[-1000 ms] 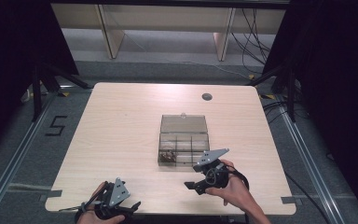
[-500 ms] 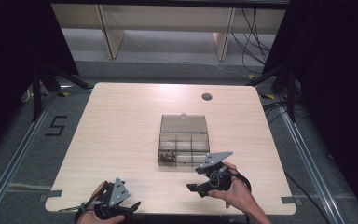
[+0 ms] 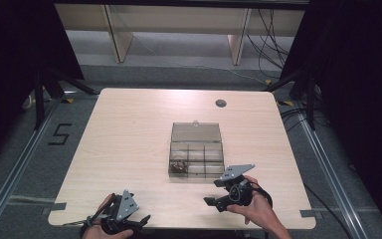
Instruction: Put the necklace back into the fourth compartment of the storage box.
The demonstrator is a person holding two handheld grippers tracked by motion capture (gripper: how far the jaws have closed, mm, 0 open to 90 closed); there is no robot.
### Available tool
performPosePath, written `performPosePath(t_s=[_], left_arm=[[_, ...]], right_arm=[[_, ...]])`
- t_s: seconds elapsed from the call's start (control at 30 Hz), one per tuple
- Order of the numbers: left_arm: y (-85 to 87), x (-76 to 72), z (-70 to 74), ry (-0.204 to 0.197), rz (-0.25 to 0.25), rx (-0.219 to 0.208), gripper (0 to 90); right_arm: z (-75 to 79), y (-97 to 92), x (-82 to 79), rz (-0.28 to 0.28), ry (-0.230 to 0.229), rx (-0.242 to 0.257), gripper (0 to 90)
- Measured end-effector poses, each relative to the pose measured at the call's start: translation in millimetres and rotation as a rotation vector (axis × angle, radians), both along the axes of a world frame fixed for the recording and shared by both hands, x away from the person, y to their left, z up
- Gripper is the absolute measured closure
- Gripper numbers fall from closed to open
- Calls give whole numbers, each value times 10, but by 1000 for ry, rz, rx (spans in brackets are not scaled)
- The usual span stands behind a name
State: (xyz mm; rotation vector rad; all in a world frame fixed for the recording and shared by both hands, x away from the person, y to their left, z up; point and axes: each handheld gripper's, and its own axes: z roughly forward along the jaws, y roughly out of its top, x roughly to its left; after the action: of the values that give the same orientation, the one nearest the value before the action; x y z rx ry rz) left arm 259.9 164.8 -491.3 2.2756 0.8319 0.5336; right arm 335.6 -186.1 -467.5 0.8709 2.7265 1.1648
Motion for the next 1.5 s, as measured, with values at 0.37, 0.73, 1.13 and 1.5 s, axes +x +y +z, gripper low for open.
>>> performPosePath(t_s=[0.37, 0.73, 1.13, 1.5], left_arm=[[-9, -4, -15, 8, 9, -7, 159], [-17, -9, -2, 1, -6, 3, 159], [-18, -3, -3, -1, -20, 15, 159], [-36, -13, -29, 12, -3, -15, 159]], right_arm=[[-35, -47, -36, -9, 26, 2, 275], [-82, -96, -66, 9, 18, -2, 256], [-111, -158, -117, -10, 6, -4, 219], [-123, -166, -188, -13, 3, -41, 212]])
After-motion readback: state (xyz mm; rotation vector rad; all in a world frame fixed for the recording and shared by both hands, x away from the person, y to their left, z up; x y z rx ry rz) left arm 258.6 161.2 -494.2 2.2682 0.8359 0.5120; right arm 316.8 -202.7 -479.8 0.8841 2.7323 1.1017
